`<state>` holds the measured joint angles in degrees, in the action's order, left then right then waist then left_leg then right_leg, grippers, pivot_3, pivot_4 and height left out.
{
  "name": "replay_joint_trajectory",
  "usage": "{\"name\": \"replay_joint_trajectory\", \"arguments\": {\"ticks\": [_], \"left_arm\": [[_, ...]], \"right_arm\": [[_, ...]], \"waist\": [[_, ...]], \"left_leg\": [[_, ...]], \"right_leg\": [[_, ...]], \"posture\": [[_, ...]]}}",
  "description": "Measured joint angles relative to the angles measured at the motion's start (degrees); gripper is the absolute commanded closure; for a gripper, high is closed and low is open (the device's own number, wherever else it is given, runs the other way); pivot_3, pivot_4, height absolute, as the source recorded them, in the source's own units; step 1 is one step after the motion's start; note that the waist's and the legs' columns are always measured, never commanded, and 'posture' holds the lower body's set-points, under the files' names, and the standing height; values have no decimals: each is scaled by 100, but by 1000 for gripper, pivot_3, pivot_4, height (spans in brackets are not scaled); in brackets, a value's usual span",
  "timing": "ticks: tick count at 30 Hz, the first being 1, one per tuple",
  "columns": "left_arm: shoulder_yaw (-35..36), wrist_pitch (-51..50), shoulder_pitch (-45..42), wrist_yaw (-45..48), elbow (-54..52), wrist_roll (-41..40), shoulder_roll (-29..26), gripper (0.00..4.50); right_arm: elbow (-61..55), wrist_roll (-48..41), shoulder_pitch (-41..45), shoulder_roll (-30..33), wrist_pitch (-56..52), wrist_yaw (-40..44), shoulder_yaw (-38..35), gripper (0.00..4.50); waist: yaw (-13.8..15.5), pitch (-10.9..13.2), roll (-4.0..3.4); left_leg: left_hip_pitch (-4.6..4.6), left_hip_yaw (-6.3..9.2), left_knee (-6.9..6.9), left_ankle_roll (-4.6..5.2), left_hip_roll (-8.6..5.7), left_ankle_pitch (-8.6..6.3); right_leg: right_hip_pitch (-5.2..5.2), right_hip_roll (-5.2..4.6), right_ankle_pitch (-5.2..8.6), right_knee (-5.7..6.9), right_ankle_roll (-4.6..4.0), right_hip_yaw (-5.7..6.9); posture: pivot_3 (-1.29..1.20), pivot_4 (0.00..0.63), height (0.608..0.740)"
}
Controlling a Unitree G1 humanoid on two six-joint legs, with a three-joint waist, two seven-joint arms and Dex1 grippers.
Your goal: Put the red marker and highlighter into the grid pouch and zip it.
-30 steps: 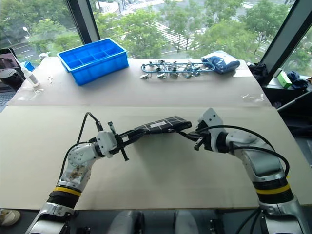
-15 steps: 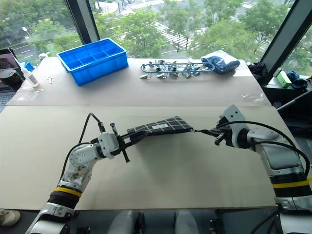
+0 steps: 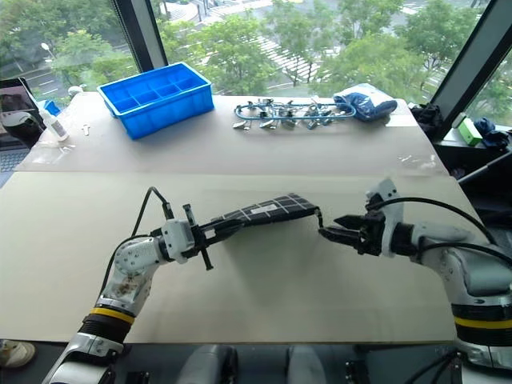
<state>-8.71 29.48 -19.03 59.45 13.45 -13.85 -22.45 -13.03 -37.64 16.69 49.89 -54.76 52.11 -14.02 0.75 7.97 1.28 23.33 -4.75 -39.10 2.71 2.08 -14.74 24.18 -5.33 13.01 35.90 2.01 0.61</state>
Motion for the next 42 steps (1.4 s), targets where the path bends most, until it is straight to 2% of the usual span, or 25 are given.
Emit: {"name": "replay_joint_trajectory", "arguments": {"ticks": [2,4,7,12,17,18,19,20,21,22,26,31,34,37,42], "left_arm": [[-34,94,5,270,5,-80,-89,3658],[-67,285,8,661,21,-213,-258,3176],[-86,534,-4,1172,154,-343,-453,3176],[-74,989,-288,1857,1037,-449,-578,3176],[-43,1164,-497,2214,1389,-602,-501,1841],[-33,1136,-502,2240,1387,-658,-497,1339],[5,1033,-499,2220,1353,-689,-497,1155],[70,839,-485,2133,1250,-769,-499,596],[168,607,-464,2001,1087,-881,-506,221],[278,218,-424,1797,823,-1022,-532,55],[808,-2317,95,865,-668,-2002,-1278,55],[1592,-4407,1511,150,-1571,-2707,-2149,55],[1954,-5210,2101,-344,-1745,-2722,-2360,55],[2264,-5368,2459,-793,-1855,-2628,-2283,55],[2412,-5589,2545,-1033,-2016,-2577,-2176,55]], "right_arm": [[-73,11,-172,209,112,109,-182,1242],[-174,19,-404,335,224,254,-285,1242],[-242,40,-665,392,339,345,-286,1242],[-265,135,-634,364,483,245,-208,1242],[-331,150,-619,294,553,167,-26,1242],[-343,148,-630,294,557,165,-30,1242],[-346,144,-658,296,557,163,-52,1242],[-345,142,-708,297,557,161,-94,1242],[-342,140,-758,303,557,162,-142,1242],[-336,136,-809,319,557,171,-195,1242],[-210,149,-913,378,623,224,-352,1242],[267,330,-1030,328,887,247,-326,1242],[416,395,-1038,237,1037,248,-249,1242],[562,496,-1074,171,1165,250,-210,1242],[690,535,-1070,71,1247,208,-205,1242]], "waist": [[-3,0,0],[-5,0,0],[-25,0,0],[-11,0,0],[2,0,0],[-1,0,0],[-3,0,0],[-3,1,1],[-2,1,1],[-3,1,1],[-84,1,2],[-156,2,0],[-138,2,0],[-72,3,1],[-9,3,1]], "left_leg": [[0,0,1,0,1,0],[-2,0,1,0,3,0],[-5,-2,0,0,5,0],[-4,-2,-2,0,2,0],[3,-1,-3,2,-1,-1],[3,-1,-3,2,0,-1],[2,-1,-3,2,0,-1],[4,1,-4,2,1,-1],[3,2,-4,2,2,-1],[2,3,-4,2,2,-1],[-5,4,0,3,34,-2],[-17,-5,10,2,42,-2],[-18,-6,9,0,41,-1],[-16,-7,8,-1,36,-1],[-16,-12,9,-2,32,-1]], "right_leg": [[0,2,0,-1,0,0],[0,4,1,-1,-1,0],[0,6,1,1,-2,-5],[0,6,1,3,-1,-5],[1,1,1,-1,2,-4],[1,2,0,-1,2,-4],[0,2,0,-1,2,-4],[2,2,0,0,2,-4],[1,2,0,0,2,-4],[0,2,0,1,3,-4],[0,14,2,2,2,-11],[2,19,8,7,-7,-16],[1,17,9,9,-8,-14],[1,12,9,7,-8,-13],[1,12,8,6,-9,-13]], "posture": [[0,150,740],[0,150,740],[0,150,740],[0,150,740],[0,150,740],[0,150,740],[0,150,740],[0,150,740],[0,150,740],[0,150,740],[0,150,740],[0,150,740],[0,150,740],[0,150,740],[0,150,740]]}}
